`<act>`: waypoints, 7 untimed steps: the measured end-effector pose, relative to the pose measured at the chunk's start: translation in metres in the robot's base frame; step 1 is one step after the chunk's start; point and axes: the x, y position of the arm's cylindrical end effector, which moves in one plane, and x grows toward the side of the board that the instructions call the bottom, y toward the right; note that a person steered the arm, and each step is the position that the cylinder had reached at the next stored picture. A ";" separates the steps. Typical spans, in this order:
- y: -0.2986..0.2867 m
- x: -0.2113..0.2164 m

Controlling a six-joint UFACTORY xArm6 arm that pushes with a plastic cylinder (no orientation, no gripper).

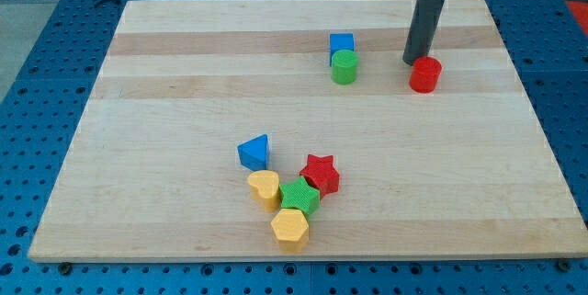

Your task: Move the red circle towards the top right

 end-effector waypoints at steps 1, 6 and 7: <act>-0.014 -0.006; 0.011 0.056; 0.011 0.029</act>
